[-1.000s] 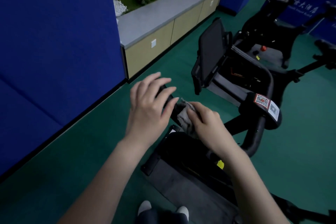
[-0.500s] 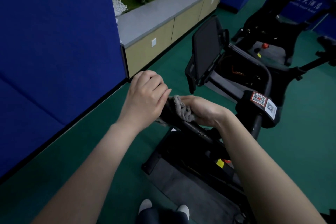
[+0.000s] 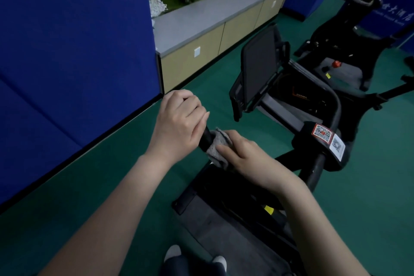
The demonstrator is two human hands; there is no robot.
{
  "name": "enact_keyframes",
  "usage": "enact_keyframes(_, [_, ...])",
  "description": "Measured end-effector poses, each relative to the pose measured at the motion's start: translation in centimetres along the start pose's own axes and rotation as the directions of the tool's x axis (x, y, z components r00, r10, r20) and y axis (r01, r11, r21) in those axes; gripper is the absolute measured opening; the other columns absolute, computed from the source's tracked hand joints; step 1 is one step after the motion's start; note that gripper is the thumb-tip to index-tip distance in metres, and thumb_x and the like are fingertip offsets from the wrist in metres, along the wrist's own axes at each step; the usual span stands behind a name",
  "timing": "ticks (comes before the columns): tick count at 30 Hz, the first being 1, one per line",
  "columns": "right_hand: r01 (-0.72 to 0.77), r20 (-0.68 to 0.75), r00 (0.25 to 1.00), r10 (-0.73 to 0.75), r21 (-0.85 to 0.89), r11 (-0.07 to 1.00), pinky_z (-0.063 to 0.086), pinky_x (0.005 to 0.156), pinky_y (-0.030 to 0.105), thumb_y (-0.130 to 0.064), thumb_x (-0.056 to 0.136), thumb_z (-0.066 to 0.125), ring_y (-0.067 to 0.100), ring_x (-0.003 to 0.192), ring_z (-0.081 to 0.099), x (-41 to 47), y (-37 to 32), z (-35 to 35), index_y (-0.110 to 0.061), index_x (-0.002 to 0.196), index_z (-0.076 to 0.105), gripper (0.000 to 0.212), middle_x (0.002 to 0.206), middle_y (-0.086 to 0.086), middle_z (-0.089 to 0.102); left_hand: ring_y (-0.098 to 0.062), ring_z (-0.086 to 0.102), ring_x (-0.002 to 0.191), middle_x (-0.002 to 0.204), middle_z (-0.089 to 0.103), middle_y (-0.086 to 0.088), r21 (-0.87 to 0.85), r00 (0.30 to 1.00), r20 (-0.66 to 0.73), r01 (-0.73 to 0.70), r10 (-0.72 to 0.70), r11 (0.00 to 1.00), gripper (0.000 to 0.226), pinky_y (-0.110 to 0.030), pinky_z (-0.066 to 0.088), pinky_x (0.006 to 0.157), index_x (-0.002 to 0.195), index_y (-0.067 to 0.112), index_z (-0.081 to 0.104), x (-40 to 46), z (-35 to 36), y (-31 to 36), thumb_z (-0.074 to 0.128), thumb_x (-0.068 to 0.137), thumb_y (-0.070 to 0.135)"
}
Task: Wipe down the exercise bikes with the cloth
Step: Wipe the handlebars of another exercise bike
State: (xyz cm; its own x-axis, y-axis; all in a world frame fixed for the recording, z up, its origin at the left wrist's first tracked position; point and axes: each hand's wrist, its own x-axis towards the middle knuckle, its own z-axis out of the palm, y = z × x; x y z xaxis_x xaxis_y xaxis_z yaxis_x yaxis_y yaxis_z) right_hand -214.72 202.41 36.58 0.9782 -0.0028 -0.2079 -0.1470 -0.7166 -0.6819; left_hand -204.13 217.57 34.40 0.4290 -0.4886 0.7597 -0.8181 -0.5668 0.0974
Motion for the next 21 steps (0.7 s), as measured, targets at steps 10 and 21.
enact_keyframes(10, [0.031, 0.001, 1.0, -0.032, -0.19, 0.981, 0.038, 0.098, 0.035, -0.044, 0.097, 0.044, 0.025, 0.116, 0.05, -1.1, 0.5, 0.3, -0.016, 0.137, 0.035, 0.05, 0.127, 0.008, 0.05, -0.024, 0.047, 0.094, 0.077, 0.062, -0.007, 0.051, 0.997, -0.057, 0.056, -0.053, 0.997, 0.026, -0.036, 0.036, 0.081, 0.071, 0.003, 0.062, 0.0, 0.7, 0.5, 0.052, 0.093, 0.012])
enact_keyframes(21, [0.07, -0.236, 0.961, -0.148, -0.311, 0.948, 0.04, 0.085, 0.026, -0.038, 0.099, 0.042, 0.024, 0.102, 0.055, -2.9, 1.0, 2.5, -0.01, 0.136, 0.042, 0.046, 0.112, 0.007, 0.054, -0.024, 0.048, 0.094, 0.076, 0.062, -0.007, 0.062, 0.991, -0.118, 0.076, -0.068, 0.995, 0.03, -0.036, 0.037, 0.08, 0.07, 0.003, 0.062, -0.1, 1.3, 0.7, 0.049, 0.095, 0.013])
